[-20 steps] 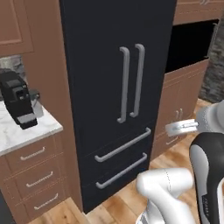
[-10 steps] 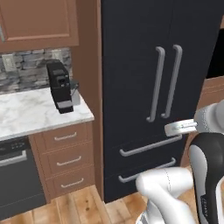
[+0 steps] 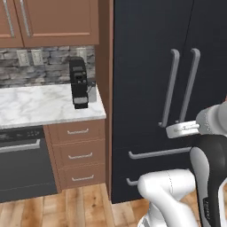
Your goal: Retrieve the steak from the fridge and place it on the saucepan with marinade on the stove.
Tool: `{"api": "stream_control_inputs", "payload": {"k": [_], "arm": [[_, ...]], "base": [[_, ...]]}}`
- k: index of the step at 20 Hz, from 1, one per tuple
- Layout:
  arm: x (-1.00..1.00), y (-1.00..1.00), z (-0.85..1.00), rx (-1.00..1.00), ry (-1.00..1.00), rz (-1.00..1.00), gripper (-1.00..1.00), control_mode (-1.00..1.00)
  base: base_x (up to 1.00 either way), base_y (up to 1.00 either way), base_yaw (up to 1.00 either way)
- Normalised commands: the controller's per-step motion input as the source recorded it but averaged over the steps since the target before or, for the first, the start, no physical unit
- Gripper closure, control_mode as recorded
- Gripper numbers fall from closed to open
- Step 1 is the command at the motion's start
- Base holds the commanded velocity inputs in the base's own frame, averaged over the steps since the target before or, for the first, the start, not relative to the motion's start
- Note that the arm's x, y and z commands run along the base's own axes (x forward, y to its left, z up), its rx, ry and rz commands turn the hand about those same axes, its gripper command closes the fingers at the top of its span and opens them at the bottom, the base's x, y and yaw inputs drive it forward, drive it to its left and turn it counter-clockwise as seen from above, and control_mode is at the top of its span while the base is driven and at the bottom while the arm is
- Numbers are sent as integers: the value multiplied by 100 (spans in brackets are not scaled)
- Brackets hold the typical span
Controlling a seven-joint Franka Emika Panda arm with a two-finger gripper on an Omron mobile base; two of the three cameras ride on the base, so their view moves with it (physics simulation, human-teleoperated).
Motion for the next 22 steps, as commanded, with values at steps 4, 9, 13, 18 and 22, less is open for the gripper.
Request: {"api": "stream_control_inputs", "payload": {"k": [4, 9, 13, 18, 22], "arm": [[0, 0, 0, 0, 0, 0, -100, 100], [0, 0, 0, 0, 0, 0, -100, 100], [0, 0, 0, 0, 0, 0, -100, 100], [0, 0, 0, 0, 0, 0, -100, 100], [0, 0, 0, 0, 0, 0, -100, 100]], "base": [[0, -85, 7], [-2, -82, 0], [-4, -65, -2], [-2, -16, -4], [7, 13, -5]]}}
